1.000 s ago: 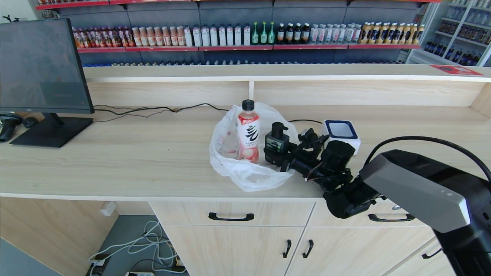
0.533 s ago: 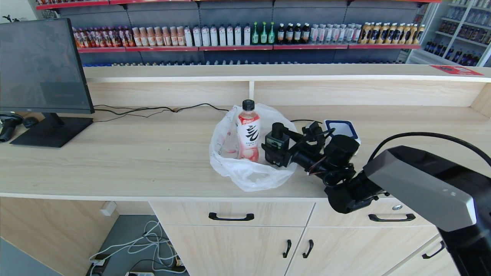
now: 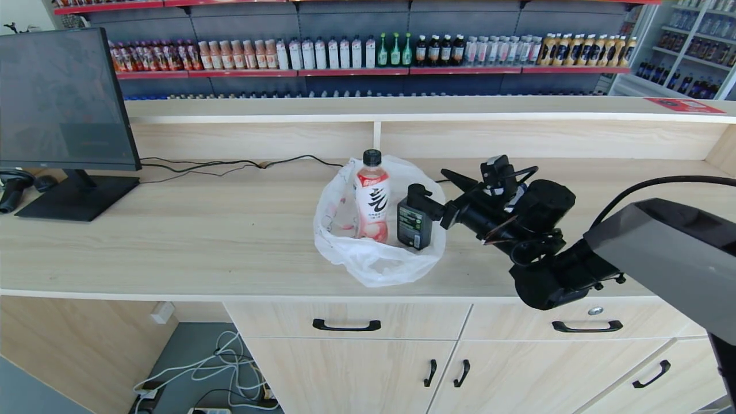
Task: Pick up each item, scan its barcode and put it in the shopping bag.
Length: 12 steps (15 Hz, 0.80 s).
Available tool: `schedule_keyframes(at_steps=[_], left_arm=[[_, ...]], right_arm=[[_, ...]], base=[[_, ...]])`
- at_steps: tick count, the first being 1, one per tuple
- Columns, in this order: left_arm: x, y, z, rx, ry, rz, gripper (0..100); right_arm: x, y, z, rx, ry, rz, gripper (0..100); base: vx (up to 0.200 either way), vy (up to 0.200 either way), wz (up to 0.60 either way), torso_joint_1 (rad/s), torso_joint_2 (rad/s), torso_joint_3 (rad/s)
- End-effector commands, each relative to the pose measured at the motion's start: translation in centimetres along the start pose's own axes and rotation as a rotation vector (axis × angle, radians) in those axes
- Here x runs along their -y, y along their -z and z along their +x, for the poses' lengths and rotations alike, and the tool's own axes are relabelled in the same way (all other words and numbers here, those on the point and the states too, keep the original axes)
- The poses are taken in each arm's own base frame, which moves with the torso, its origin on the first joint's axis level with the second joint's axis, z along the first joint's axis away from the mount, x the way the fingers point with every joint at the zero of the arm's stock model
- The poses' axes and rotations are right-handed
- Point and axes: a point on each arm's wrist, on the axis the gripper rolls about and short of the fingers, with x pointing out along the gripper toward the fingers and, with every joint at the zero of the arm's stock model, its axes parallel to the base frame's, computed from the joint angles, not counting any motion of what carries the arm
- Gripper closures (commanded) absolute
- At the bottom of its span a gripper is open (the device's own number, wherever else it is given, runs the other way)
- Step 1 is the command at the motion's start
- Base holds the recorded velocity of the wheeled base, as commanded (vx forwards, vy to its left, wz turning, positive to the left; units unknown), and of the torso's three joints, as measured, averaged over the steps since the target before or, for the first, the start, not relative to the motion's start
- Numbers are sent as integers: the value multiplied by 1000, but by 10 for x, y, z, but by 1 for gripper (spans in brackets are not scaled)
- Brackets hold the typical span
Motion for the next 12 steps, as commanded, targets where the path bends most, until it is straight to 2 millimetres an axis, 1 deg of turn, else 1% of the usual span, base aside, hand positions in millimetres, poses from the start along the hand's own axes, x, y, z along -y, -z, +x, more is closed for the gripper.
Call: schedule_keyframes(at_steps=[1, 2, 4, 5, 7, 9, 11, 12], left_arm=[[0, 0, 0, 1, 0, 0, 0], [0, 0, 0, 1, 0, -3, 0], [0, 0, 0, 1, -2, -9, 0], [0, 0, 0, 1, -2, -10, 0], [0, 0, 0, 1, -2, -53, 0], [0, 0, 0, 1, -4, -66, 0], [0, 0, 0, 1, -4, -66, 0], [0, 0, 0, 1, -4, -66, 0]], right_arm=[[-1, -37, -16, 29, 36, -14, 0], [-6, -50, -26, 30, 42, -18, 0], [-18, -73, -55, 30, 57, -26, 0], [-22, -79, -64, 27, 57, -30, 0], [-32, -96, -109, 13, 103, -53, 0], [-56, -106, -159, -49, 173, -57, 0], [-86, -101, -218, -159, 218, -15, 0], [-98, -101, -242, -191, 228, -5, 0]], base=[[0, 0, 0, 0, 0, 0], [0, 0, 0, 0, 0, 0], [0, 0, 0, 0, 0, 0], [0, 0, 0, 0, 0, 0], [0, 0, 0, 0, 0, 0], [0, 0, 0, 0, 0, 0], [0, 0, 0, 0, 0, 0], [0, 0, 0, 0, 0, 0]])
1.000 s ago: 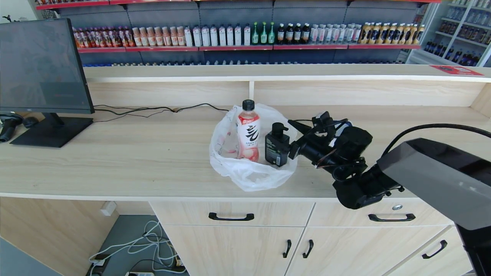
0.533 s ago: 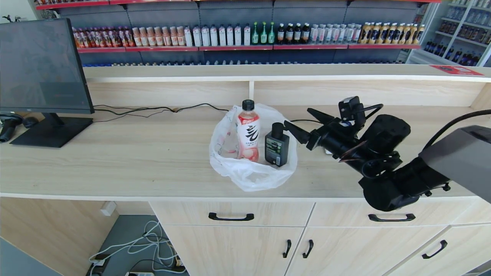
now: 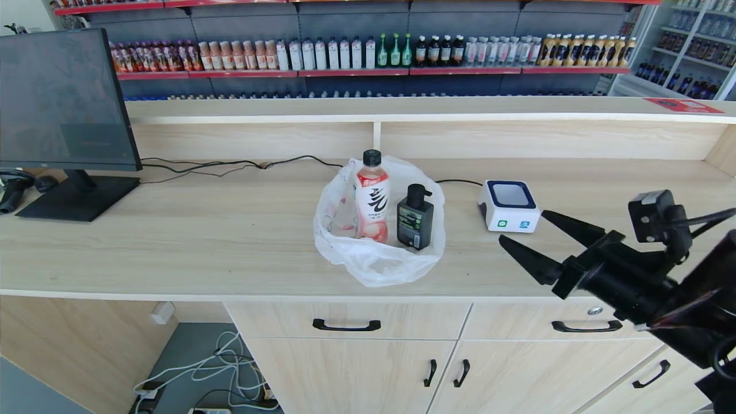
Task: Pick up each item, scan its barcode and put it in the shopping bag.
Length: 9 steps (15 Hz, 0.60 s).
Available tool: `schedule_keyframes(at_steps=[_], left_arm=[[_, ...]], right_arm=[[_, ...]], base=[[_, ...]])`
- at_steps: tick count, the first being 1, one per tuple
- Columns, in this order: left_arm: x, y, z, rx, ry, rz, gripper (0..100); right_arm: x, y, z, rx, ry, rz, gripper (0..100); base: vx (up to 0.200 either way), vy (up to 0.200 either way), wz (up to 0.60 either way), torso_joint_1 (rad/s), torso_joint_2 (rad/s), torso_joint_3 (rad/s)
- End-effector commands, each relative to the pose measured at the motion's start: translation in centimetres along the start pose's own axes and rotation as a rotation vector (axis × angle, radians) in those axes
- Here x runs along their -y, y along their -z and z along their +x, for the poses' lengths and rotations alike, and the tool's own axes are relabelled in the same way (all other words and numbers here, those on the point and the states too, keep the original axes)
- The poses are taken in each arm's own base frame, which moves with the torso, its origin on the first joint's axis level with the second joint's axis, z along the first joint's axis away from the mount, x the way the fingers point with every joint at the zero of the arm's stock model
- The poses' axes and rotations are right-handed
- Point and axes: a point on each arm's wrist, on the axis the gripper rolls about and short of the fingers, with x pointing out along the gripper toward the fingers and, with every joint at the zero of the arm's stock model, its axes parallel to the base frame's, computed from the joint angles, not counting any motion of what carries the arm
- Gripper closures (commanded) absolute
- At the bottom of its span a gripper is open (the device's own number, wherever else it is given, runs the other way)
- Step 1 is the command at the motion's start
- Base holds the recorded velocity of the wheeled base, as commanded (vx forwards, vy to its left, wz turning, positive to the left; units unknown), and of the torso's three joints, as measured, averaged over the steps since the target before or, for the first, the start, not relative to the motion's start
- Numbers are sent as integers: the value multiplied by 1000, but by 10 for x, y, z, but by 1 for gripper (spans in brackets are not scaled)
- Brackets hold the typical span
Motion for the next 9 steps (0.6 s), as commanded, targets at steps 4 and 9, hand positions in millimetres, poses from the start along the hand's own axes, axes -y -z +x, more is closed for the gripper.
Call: schedule_keyframes(at_steps=[4, 9], left_arm=[[0, 0, 0, 1, -1, 0, 0], [0, 0, 0, 1, -1, 0, 0]], right_arm=[[-29, -26, -95, 63, 124, -54, 0], [-56, -19, -165, -115, 68, -89, 0]], base=[[0, 0, 0, 0, 0, 0], [0, 0, 0, 0, 0, 0]])
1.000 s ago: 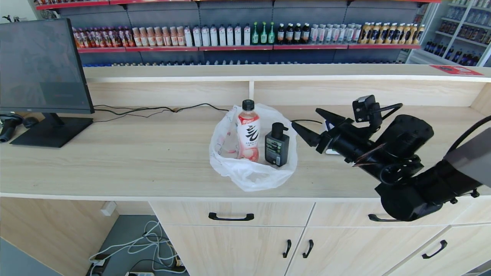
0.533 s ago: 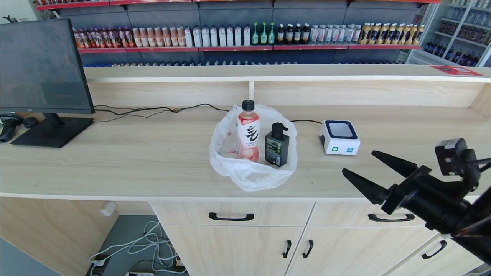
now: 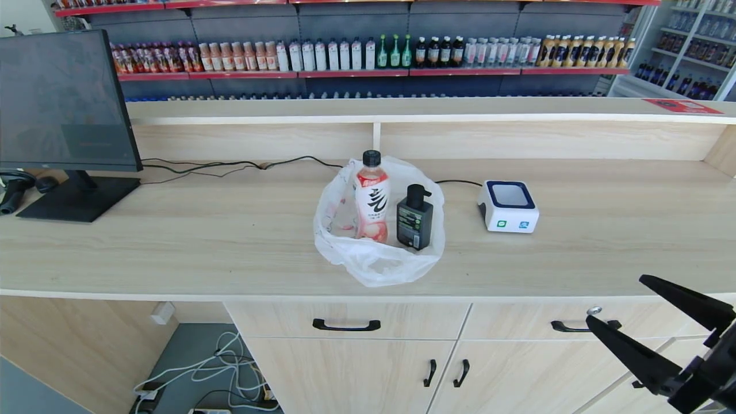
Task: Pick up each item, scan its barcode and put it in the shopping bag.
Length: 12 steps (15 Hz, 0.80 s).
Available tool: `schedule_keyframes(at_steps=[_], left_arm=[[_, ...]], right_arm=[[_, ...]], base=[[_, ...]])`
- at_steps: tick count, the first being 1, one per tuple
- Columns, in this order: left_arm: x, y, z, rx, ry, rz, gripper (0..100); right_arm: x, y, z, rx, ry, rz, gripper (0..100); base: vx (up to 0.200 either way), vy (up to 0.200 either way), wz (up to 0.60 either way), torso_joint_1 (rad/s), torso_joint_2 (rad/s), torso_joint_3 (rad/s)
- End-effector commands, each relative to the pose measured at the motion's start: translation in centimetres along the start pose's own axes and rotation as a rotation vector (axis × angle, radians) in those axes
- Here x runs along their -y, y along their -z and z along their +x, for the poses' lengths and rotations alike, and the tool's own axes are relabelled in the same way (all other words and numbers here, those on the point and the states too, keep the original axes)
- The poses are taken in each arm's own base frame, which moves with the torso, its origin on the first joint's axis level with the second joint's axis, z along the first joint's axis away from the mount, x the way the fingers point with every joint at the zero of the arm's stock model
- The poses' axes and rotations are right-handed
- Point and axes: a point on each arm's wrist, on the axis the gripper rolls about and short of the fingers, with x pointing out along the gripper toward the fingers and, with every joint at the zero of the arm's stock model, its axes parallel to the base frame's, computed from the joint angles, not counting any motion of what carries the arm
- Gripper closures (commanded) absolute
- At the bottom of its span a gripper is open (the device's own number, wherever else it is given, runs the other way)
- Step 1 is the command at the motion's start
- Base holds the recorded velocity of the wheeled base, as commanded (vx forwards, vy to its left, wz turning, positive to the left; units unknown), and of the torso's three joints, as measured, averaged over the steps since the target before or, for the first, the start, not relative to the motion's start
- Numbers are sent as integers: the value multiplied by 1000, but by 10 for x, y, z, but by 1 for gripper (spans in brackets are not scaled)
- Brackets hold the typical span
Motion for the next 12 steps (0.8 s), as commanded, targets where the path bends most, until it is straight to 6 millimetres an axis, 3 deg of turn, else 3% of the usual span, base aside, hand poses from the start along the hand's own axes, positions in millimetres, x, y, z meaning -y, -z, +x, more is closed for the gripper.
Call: schedule_keyframes(at_steps=[1, 5, 9, 10, 11, 12], left_arm=[[0, 0, 0, 1, 0, 0, 0], [0, 0, 0, 1, 0, 0, 0], [0, 0, 0, 1, 0, 0, 0], [0, 0, 0, 1, 0, 0, 0], [0, 0, 0, 1, 0, 0, 0], [0, 0, 0, 1, 0, 0, 0]], right_arm=[[-14, 11, -70, -31, -35, -40, 0], [-26, 60, -124, -155, 37, -60, 0], [-28, 60, -127, -134, 223, -65, 0], [-31, 60, -128, -136, 411, -57, 0], [-32, 60, -127, -135, 462, -48, 0], [-35, 60, -126, -118, 339, -66, 0]], base=[[0, 0, 0, 0, 0, 0], [0, 0, 0, 0, 0, 0], [0, 0, 0, 0, 0, 0], [0, 0, 0, 0, 0, 0], [0, 0, 0, 0, 0, 0], [0, 0, 0, 0, 0, 0]])
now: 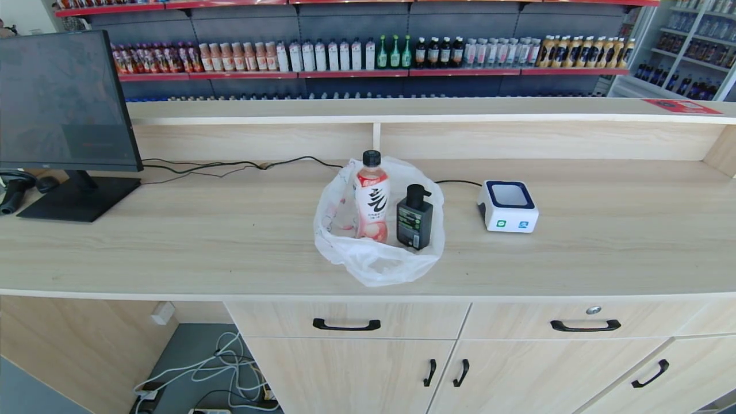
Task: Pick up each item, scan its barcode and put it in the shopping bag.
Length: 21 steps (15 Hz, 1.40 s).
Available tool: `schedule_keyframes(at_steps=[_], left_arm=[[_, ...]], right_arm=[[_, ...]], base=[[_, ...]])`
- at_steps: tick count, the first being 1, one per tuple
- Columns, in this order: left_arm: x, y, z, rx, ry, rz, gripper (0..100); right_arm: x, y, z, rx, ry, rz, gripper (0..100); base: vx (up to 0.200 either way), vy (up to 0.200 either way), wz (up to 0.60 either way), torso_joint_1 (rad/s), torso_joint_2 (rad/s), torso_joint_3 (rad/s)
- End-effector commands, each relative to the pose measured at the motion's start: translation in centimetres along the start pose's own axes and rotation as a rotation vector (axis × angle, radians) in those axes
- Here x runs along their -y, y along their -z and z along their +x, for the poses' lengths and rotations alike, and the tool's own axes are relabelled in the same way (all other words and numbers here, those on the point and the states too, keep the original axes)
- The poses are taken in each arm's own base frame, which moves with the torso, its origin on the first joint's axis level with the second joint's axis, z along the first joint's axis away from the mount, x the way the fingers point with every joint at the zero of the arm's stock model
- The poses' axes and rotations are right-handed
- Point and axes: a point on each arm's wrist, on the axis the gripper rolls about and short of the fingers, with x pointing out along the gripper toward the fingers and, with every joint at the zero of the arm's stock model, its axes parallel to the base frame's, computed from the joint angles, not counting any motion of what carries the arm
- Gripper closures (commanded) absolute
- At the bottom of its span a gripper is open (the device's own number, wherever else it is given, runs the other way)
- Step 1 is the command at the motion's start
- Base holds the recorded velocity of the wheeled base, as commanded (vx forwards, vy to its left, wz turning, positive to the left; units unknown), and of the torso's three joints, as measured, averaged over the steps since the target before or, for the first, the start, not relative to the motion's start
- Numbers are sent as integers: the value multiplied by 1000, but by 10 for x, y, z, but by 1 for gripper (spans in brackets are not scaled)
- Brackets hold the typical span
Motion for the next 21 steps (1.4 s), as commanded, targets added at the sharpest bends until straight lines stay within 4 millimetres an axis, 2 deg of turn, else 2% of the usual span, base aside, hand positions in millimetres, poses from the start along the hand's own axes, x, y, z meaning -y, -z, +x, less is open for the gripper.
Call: schedule_keyframes(at_steps=[1, 4, 7, 10, 12, 15, 19, 20, 21], left_arm=[[0, 0, 0, 1, 0, 0, 0], [0, 0, 0, 1, 0, 0, 0], [0, 0, 0, 1, 0, 0, 0], [0, 0, 0, 1, 0, 0, 0], [0, 0, 0, 1, 0, 0, 0], [0, 0, 0, 1, 0, 0, 0], [0, 0, 0, 1, 0, 0, 0], [0, 0, 0, 1, 0, 0, 0], [0, 0, 0, 1, 0, 0, 0]], right_arm=[[-4, 2, -3, 55, 21, -21, 0], [-4, 2, -2, 57, -1, -9, 0], [-2, 3, -4, 85, -250, -14, 0], [1, 4, -4, 75, -127, 34, 0], [3, 9, -4, 7, 19, 104, 0], [3, 8, -4, 7, 12, 115, 0], [1, 8, -4, 19, 158, 181, 0], [1, 10, -9, 74, 68, 83, 0], [0, 10, -9, 79, 57, 72, 0]], base=[[0, 0, 0, 0, 0, 0], [0, 0, 0, 0, 0, 0], [0, 0, 0, 0, 0, 0], [0, 0, 0, 0, 0, 0], [0, 0, 0, 0, 0, 0], [0, 0, 0, 0, 0, 0], [0, 0, 0, 0, 0, 0], [0, 0, 0, 0, 0, 0], [0, 0, 0, 0, 0, 0]])
